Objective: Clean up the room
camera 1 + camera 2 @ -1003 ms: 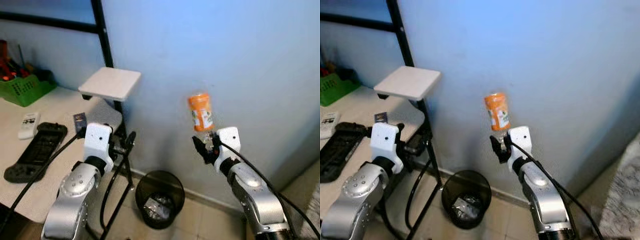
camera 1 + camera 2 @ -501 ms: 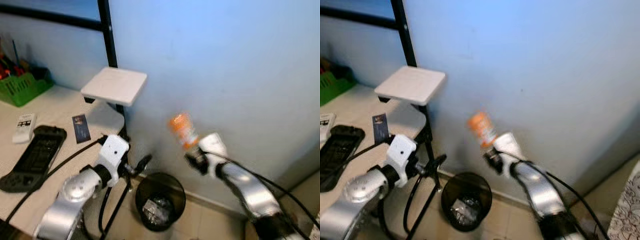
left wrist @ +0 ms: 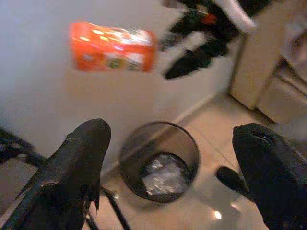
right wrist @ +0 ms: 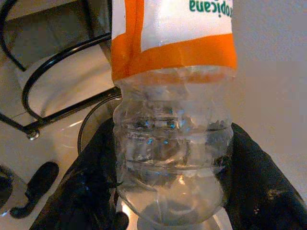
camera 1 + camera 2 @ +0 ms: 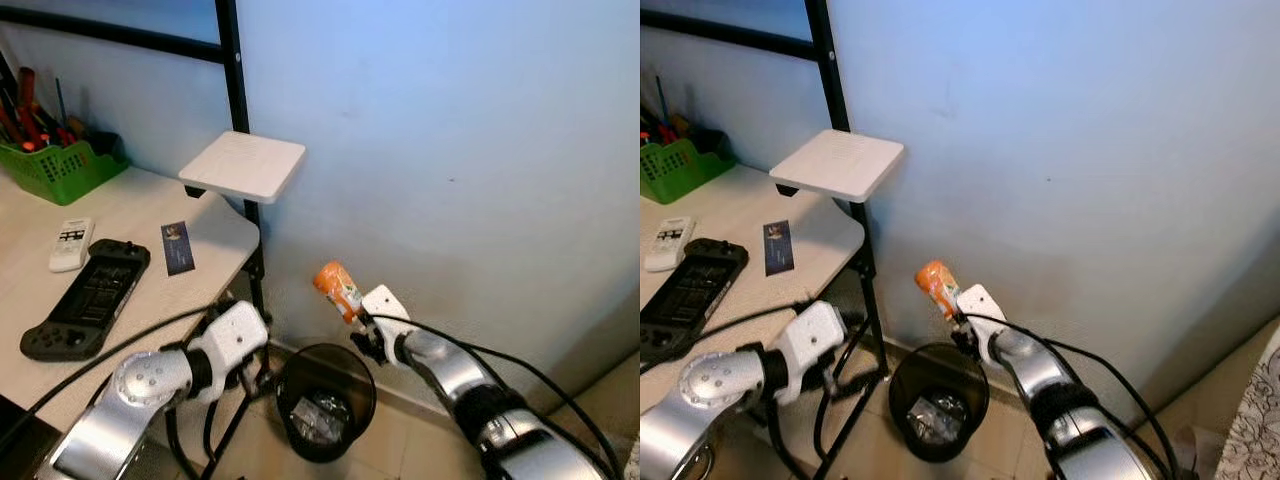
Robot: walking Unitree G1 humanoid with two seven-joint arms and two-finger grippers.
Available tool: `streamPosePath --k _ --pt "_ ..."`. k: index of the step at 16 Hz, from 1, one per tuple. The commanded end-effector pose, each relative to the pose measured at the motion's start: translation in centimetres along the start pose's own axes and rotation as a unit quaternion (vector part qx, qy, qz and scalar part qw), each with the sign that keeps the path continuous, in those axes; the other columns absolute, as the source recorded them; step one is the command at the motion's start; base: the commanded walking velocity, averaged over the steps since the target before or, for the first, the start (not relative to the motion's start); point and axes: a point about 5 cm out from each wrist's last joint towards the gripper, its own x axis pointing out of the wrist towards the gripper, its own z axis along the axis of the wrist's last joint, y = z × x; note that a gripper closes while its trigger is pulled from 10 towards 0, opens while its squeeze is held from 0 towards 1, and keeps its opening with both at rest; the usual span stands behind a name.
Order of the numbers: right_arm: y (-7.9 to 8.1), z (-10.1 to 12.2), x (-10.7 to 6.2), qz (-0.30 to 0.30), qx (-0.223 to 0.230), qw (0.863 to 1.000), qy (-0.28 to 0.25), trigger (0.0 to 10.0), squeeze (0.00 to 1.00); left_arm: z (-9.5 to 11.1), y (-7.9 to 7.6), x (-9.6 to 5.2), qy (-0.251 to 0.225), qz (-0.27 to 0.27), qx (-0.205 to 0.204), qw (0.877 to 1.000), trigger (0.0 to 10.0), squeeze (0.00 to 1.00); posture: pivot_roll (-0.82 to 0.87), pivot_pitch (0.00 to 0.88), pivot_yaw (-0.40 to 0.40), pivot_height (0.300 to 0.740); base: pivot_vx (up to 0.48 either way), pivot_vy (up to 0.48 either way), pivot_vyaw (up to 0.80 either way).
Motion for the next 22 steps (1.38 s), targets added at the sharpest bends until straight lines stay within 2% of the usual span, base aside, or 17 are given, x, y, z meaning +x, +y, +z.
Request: streamPosePath --k 1,2,6,15,16,17,22 --pt "-0.3 0.5 0.1 -0.009 0.003 1.000 -0.007 10.0 0.00 0.4 -0.3 0.0 -0.001 -0.018 0.010 1.000 10.0 0.00 0.02 0.018 -0.019 0.740 0.000 0.000 0.00" --pt "-0.2 0.5 0.2 -0.009 -0.009 1.000 -0.001 10.0 0.00 0.3 -0.4 0.0 0.003 -0.021 0.015 1.000 10.0 0.00 0.02 0.029 -0.021 0.740 0.000 0.000 0.00" --pt "-0.1 0.2 0.5 -0.022 -0.002 1.000 0.013 10.0 0.00 -0.2 -0.9 0.0 0.011 -0.031 0.021 0.999 10.0 0.00 0.00 0.049 -0.022 0.740 0.000 0.000 0.00" --pt "1.1 1.1 1.0 0.012 0.030 0.999 -0.007 10.0 0.02 -0.6 -0.9 -0.2 0.024 -0.032 0.026 0.999 10.0 0.00 0.01 0.049 -0.023 0.740 0.000 0.000 0.00" --pt "1.3 1.1 1.0 0.017 0.031 0.999 -0.007 10.0 0.27 -0.6 -0.9 -0.2 0.025 -0.032 0.026 0.999 10.0 0.00 0.01 0.048 -0.023 0.740 0.000 0.000 0.00" --pt "1.6 1.2 1.1 0.028 0.044 0.999 -0.011 10.0 1.00 -0.5 -0.8 -0.1 0.024 -0.032 0.026 0.999 10.0 0.00 0.01 0.046 -0.023 0.740 0.000 0.000 0.00" --pt "2.0 1.5 1.2 0.045 0.049 0.998 -0.014 10.0 1.00 -0.5 -0.6 -0.2 0.025 -0.030 0.026 0.999 10.0 0.00 0.01 0.043 -0.024 0.740 0.000 0.000 0.00"
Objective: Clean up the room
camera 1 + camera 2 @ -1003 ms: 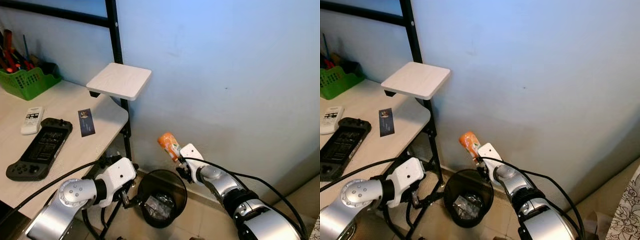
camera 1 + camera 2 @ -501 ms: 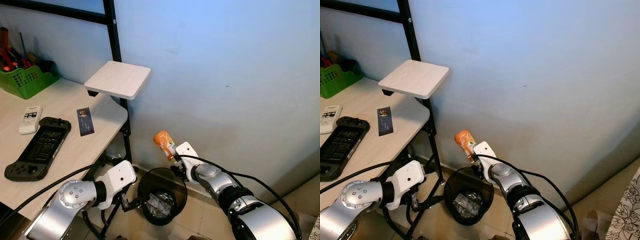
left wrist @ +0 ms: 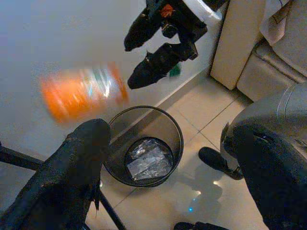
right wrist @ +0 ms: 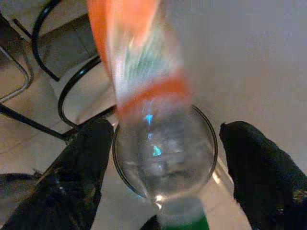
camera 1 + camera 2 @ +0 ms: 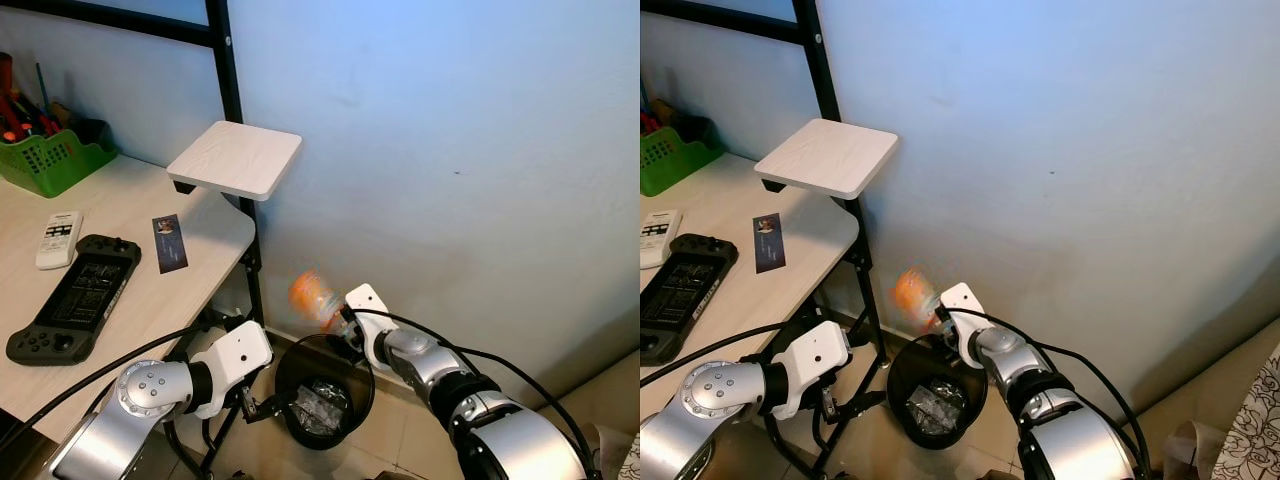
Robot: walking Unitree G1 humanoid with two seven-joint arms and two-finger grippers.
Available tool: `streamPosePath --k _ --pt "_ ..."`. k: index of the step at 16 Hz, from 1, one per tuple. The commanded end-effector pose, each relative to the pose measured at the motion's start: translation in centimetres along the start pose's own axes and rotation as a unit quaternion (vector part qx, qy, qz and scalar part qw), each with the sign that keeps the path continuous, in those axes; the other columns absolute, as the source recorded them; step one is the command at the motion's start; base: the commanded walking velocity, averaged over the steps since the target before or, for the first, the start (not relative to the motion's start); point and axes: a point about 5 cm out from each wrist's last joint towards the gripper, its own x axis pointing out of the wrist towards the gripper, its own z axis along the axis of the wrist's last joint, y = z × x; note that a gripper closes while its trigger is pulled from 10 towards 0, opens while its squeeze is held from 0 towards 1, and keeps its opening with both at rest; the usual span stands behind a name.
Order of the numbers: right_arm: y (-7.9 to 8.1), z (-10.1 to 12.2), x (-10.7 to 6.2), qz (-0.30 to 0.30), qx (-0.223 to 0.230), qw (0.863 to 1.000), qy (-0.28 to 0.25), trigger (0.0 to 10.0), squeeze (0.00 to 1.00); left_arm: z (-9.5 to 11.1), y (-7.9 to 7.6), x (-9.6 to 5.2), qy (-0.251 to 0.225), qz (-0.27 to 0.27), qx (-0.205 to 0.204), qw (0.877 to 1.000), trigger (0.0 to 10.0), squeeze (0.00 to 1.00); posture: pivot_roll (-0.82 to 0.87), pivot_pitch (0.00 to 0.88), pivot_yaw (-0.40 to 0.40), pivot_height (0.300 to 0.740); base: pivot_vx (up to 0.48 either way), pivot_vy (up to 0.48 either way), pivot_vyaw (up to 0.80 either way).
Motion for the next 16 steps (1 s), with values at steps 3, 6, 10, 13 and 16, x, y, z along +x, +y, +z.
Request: streamPosePath --k 3,6,10,13,16 --pt "0.1 0.0 0.0 0.007 0.006 1.000 0.001 10.0 1.00 0.1 0.2 -0.3 0.001 0.002 0.010 1.000 10.0 0.00 0.02 0.041 -0.025 0.740 0.000 0.000 0.00" --pt "0.1 -0.5 0.0 0.007 0.008 1.000 0.001 10.0 1.00 0.1 0.3 -0.3 -0.001 0.007 0.007 1.000 10.0 0.00 0.01 0.026 -0.020 0.740 0.000 0.000 0.00" --pt "-1.7 0.9 -1.0 -0.016 0.086 0.991 -0.100 10.0 1.00 1.7 2.2 0.3 -0.089 0.148 -0.090 0.981 10.0 0.00 0.01 0.000 -0.018 0.740 0.000 0.000 0.00" --pt "-3.3 1.2 -3.8 -0.080 0.124 0.971 -0.190 10.0 0.00 2.1 3.9 0.7 -0.132 0.265 -0.157 0.942 10.0 0.00 -0.02 0.000 0.000 0.740 0.000 0.000 0.00" --pt "-4.0 1.6 -6.9 -0.137 0.130 0.949 -0.254 10.0 0.00 2.5 4.2 1.4 -0.141 0.302 -0.177 0.926 10.0 0.00 -0.07 0.000 0.035 0.740 0.000 0.000 0.00"
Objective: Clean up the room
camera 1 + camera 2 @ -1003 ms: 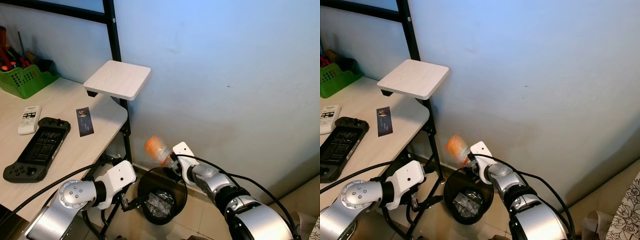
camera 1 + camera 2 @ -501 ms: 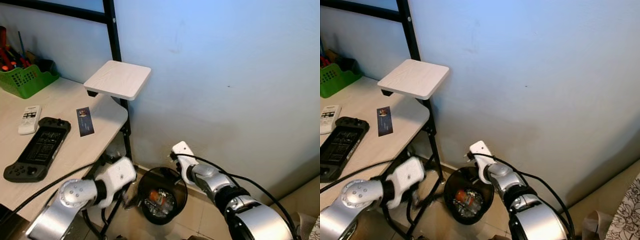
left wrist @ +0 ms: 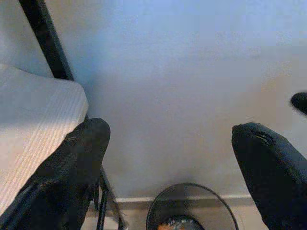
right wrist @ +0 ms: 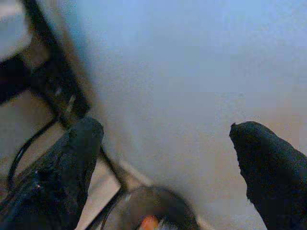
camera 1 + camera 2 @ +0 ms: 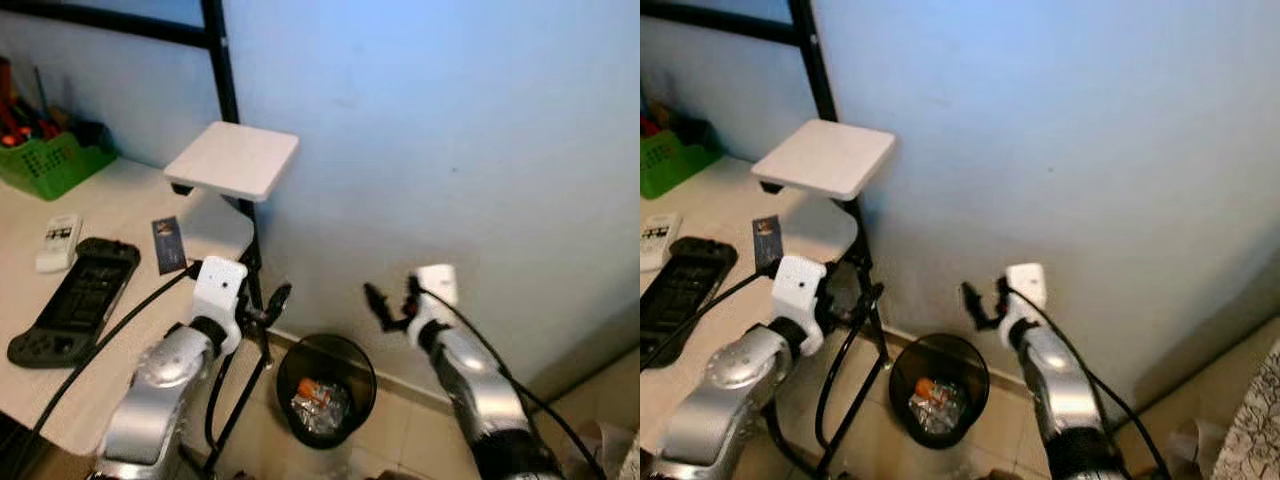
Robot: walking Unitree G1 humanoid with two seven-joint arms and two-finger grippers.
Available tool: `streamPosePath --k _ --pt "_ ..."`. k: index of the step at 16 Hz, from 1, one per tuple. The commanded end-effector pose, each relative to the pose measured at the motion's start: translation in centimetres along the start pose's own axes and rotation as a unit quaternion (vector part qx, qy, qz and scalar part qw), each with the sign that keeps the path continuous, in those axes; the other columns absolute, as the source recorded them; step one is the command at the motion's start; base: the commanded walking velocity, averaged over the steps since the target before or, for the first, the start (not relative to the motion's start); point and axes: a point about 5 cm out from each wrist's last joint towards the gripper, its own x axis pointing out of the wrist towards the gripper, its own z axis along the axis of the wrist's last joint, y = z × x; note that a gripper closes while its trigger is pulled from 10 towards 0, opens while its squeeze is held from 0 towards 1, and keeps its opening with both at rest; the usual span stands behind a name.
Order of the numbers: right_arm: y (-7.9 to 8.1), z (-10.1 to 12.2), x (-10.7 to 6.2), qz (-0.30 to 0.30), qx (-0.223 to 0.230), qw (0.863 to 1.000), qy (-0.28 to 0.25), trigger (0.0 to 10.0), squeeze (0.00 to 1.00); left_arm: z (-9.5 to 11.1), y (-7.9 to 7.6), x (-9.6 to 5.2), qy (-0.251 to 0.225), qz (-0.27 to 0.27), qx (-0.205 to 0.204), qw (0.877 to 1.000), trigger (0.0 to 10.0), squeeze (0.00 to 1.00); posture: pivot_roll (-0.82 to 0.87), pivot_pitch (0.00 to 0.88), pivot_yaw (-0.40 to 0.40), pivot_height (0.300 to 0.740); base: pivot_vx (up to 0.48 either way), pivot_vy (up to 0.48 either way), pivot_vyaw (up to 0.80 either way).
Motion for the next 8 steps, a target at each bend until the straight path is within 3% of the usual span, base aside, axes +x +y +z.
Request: streamPosePath --k 1,4,8 --pt "-0.3 1.8 -0.8 -0.021 0.005 0.999 -0.045 10.0 0.00 0.0 0.1 0.2 -0.004 0.018 0.005 1.000 10.0 0.00 -0.08 0.000 0.044 0.740 0.000 0.000 0.00" --pt "-0.6 3.3 -3.2 -0.053 0.000 0.996 -0.072 10.0 0.00 -0.1 0.1 -0.2 -0.013 0.065 -0.021 0.998 10.0 0.00 -0.09 0.000 0.052 0.740 0.000 0.000 0.00" --pt "-1.2 3.0 -4.8 -0.089 -0.005 0.994 -0.067 10.0 0.00 -0.2 -0.5 -0.7 -0.008 0.058 0.006 0.998 10.0 0.00 -0.06 0.000 0.036 0.740 0.000 0.000 0.00"
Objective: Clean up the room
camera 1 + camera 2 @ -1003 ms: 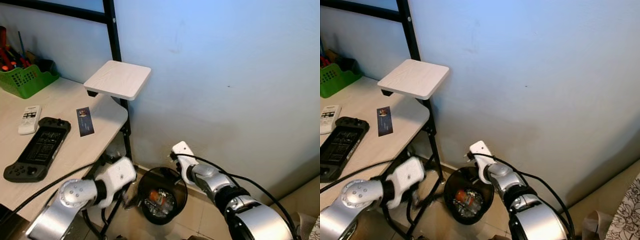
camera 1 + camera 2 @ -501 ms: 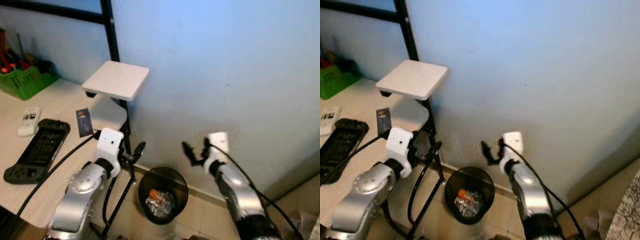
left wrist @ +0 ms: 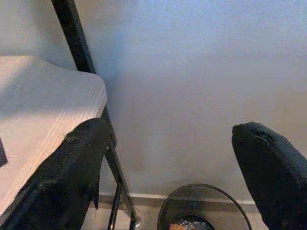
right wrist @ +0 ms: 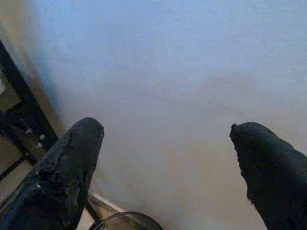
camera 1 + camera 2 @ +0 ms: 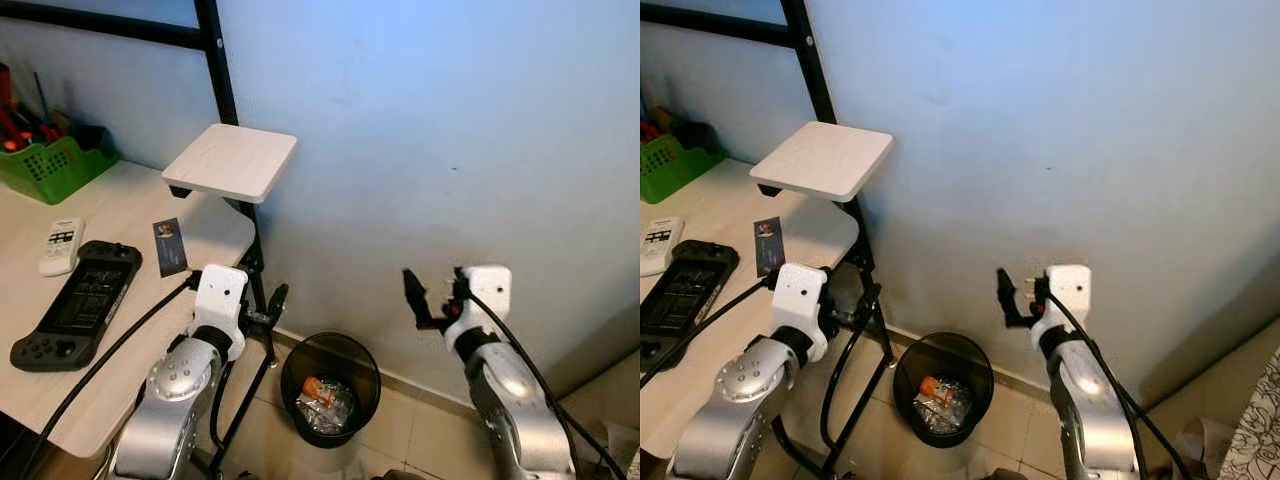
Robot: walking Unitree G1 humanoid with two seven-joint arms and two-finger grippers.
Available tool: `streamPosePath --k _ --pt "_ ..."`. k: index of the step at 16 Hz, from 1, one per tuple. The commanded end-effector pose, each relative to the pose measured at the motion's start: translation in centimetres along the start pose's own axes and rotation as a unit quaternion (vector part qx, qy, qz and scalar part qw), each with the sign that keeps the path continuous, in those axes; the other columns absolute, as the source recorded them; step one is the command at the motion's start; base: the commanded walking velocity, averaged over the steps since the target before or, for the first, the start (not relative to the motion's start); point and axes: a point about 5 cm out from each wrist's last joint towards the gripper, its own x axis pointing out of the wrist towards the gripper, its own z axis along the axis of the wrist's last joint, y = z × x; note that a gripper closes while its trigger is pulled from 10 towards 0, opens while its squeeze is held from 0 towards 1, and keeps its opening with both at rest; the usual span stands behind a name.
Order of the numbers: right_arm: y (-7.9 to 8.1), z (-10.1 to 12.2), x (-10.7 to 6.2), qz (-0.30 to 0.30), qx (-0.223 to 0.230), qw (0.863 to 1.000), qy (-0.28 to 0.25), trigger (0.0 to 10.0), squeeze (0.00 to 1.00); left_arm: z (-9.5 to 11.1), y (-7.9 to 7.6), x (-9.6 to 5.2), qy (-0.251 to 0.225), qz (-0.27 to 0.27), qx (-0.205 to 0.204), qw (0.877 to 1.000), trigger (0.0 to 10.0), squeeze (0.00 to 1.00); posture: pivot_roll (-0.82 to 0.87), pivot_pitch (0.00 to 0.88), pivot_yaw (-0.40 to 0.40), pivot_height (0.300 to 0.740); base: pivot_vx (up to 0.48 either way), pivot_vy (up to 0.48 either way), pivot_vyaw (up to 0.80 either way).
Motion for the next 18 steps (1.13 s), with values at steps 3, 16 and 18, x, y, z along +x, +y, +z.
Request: streamPosePath --k 3,16,18 --pt "0.3 0.9 -0.5 -0.005 -0.004 1.000 -0.003 10.0 0.00 0.2 0.6 -0.9 -0.004 0.018 0.012 1.000 10.0 0.00 -0.04 0.000 0.030 0.740 0.000 0.000 0.00" --pt "1.2 1.1 -0.8 0.037 -0.008 0.999 0.010 10.0 0.00 0.2 0.8 -0.9 0.002 0.017 0.016 1.000 10.0 0.00 -0.04 0.000 0.028 0.740 0.000 0.000 0.00" --pt "1.2 1.0 -0.8 0.036 -0.009 0.999 0.010 10.0 0.00 0.3 0.8 -0.9 0.003 0.016 0.016 1.000 10.0 0.00 -0.04 0.000 0.029 0.740 -0.268 0.000 0.00"
